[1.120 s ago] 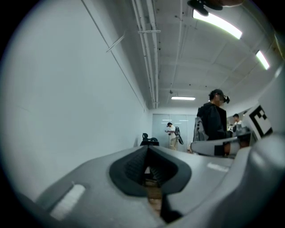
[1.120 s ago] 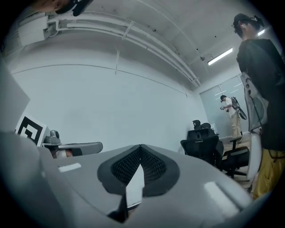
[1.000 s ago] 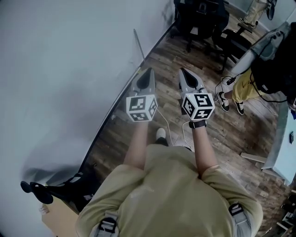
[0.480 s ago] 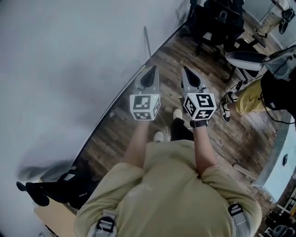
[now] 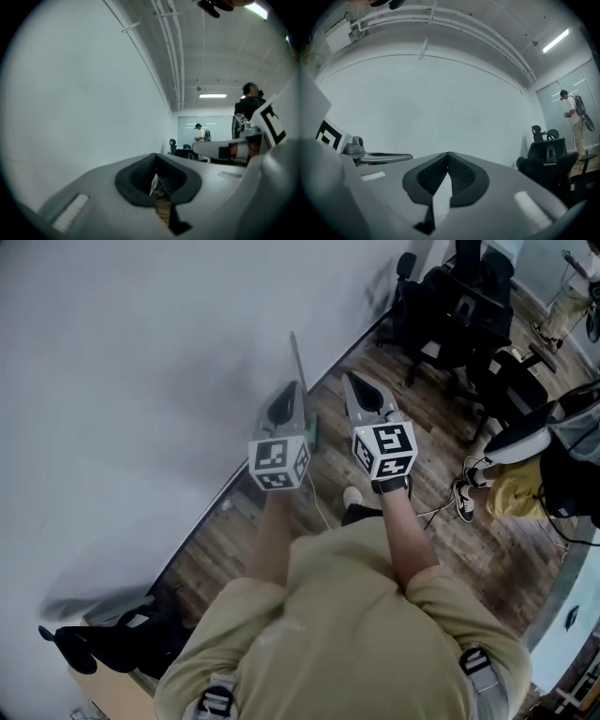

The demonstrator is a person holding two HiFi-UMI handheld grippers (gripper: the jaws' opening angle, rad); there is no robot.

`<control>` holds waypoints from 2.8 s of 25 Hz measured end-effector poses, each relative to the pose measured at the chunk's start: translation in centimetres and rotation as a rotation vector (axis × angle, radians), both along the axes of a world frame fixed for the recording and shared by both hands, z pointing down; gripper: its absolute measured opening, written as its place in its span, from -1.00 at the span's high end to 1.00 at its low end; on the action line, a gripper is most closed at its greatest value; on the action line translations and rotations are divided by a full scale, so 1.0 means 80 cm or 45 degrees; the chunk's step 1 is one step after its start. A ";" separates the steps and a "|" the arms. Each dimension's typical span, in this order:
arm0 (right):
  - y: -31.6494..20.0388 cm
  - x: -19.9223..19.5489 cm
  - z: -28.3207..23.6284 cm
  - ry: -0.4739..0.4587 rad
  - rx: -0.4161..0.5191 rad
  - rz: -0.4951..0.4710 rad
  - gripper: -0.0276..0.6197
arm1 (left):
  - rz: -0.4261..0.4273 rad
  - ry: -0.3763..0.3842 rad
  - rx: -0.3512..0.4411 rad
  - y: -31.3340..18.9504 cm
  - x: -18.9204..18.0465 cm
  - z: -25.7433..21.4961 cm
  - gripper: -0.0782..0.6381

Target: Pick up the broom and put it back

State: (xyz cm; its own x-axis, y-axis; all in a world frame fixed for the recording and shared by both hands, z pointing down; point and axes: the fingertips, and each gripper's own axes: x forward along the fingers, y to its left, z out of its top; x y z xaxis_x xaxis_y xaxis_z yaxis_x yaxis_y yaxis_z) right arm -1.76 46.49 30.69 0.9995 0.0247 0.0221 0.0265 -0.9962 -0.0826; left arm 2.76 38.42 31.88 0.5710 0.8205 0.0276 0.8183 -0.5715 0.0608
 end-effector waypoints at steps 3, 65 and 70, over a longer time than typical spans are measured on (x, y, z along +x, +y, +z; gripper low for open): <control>0.052 0.029 -0.010 0.022 0.009 -0.032 0.90 | -0.028 0.028 0.017 0.054 0.018 -0.007 0.78; 0.099 0.536 0.697 -0.977 0.441 -0.247 0.32 | 0.041 -0.713 0.511 0.099 0.425 0.516 0.78; 0.100 0.582 0.713 -0.965 0.437 -0.257 0.32 | 0.013 -0.721 0.495 0.094 0.437 0.511 0.78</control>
State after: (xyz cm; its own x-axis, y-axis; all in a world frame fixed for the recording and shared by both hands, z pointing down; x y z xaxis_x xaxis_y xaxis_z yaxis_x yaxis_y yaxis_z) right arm 44.77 54.49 87.70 0.6961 -0.2825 0.6600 0.0213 -0.9108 -0.4123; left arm 37.72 45.95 72.75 0.3741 0.6959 0.6130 0.7265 -0.6308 0.2727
